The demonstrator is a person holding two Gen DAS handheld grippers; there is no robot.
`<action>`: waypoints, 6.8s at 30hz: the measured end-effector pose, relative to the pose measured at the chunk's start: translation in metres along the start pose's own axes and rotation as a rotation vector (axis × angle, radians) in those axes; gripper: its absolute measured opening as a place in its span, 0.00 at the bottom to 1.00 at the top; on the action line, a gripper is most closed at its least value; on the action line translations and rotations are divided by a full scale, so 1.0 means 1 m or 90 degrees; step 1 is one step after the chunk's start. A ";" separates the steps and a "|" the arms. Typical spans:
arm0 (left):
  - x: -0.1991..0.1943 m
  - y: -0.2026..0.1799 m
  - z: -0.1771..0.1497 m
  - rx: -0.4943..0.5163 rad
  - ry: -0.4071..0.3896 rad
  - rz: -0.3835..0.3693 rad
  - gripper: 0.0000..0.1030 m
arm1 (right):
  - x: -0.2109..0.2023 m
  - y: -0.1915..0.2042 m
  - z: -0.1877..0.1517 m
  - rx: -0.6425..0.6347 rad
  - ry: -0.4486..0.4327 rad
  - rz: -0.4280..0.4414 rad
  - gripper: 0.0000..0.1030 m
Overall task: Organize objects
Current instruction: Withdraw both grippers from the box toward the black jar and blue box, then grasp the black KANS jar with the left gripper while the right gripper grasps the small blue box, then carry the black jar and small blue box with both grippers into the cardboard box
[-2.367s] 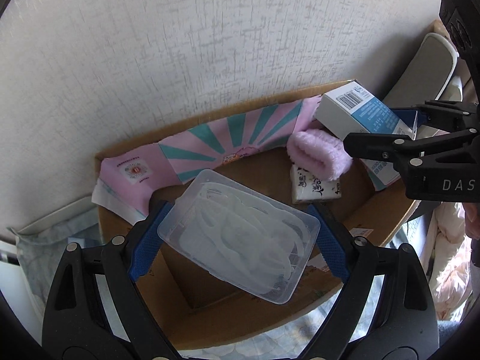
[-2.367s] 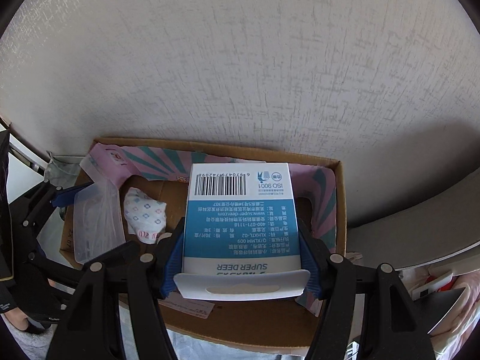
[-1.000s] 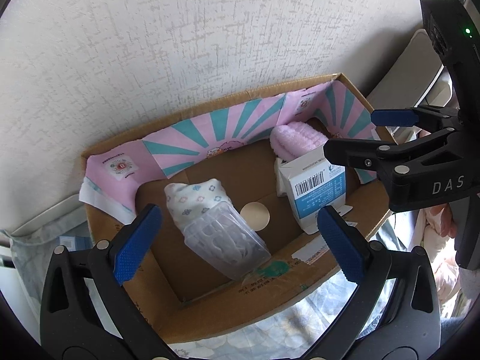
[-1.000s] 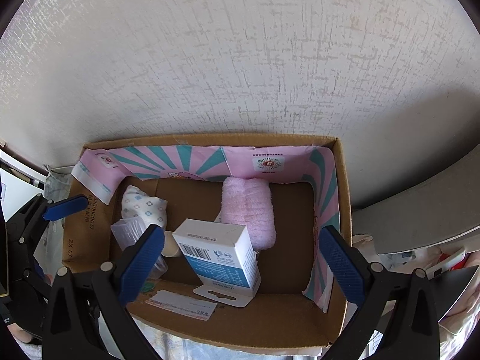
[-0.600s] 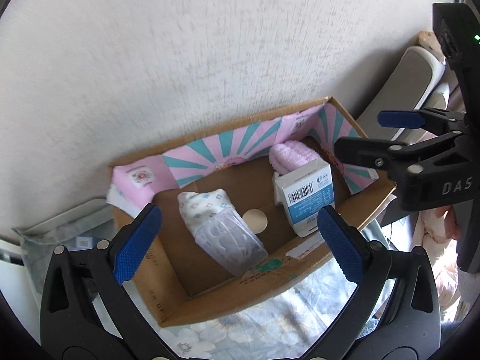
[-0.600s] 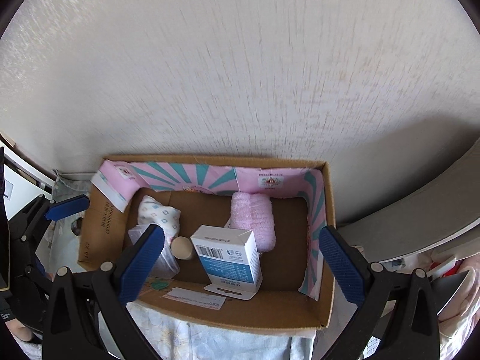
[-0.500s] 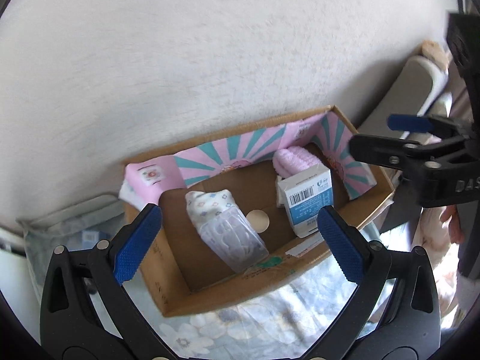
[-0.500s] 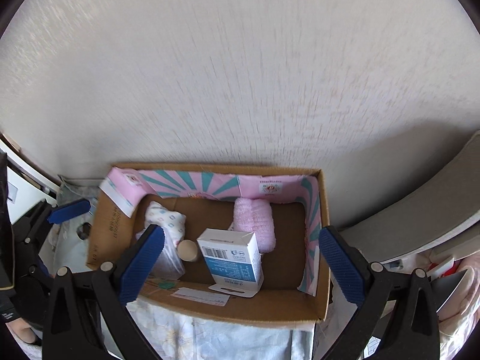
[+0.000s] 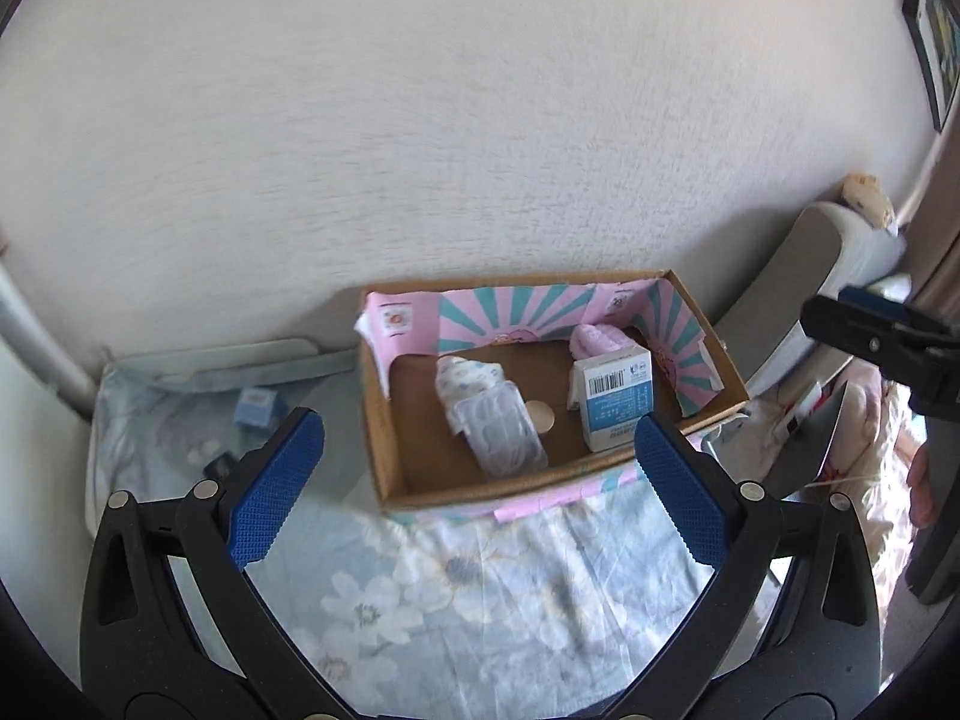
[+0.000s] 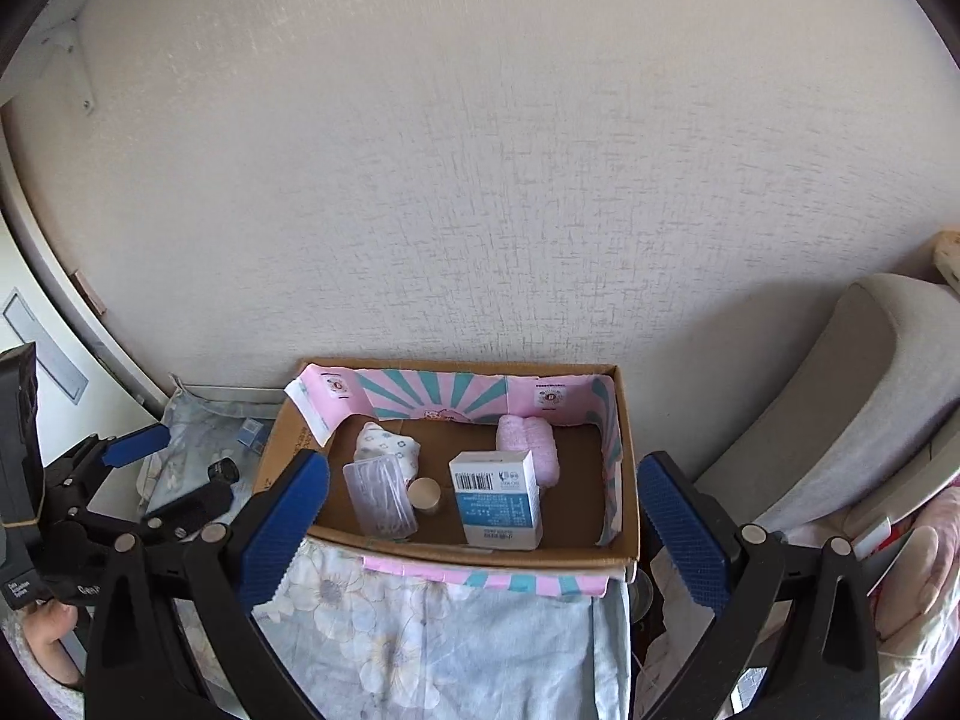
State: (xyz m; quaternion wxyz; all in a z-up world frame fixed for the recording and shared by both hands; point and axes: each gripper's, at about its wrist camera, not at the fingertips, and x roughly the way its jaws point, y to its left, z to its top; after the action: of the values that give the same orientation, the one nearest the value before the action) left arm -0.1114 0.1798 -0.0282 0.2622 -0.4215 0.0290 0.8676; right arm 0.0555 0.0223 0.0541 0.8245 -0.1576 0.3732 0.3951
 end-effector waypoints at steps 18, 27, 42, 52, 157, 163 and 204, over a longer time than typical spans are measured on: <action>-0.065 0.023 -0.047 -0.021 -0.090 0.026 1.00 | -0.037 0.024 -0.065 -0.005 -0.060 -0.053 1.00; -0.073 0.030 -0.047 -0.009 -0.095 0.014 1.00 | -0.035 0.044 -0.065 -0.027 -0.068 -0.059 1.00; -0.106 0.076 -0.054 -0.009 -0.123 0.049 1.00 | -0.032 0.106 -0.052 -0.071 -0.080 -0.005 1.00; -0.118 0.124 -0.072 -0.013 -0.120 0.072 1.00 | -0.005 0.166 -0.054 -0.100 -0.068 0.049 1.00; -0.002 0.135 -0.005 0.151 -0.004 -0.030 0.40 | 0.102 0.211 0.054 -0.201 0.107 0.091 0.46; -0.006 0.088 0.001 0.157 -0.012 -0.024 0.40 | 0.065 0.160 0.049 -0.164 0.077 0.074 0.46; 0.053 -0.035 0.033 0.126 0.032 -0.053 0.40 | 0.057 0.002 0.016 -0.096 0.104 0.009 0.46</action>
State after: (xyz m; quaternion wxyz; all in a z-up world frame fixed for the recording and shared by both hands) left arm -0.1457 0.2417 -0.0405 0.3374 -0.4158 0.1040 0.8381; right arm 0.0846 0.0631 0.0231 0.7742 -0.2482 0.4094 0.4140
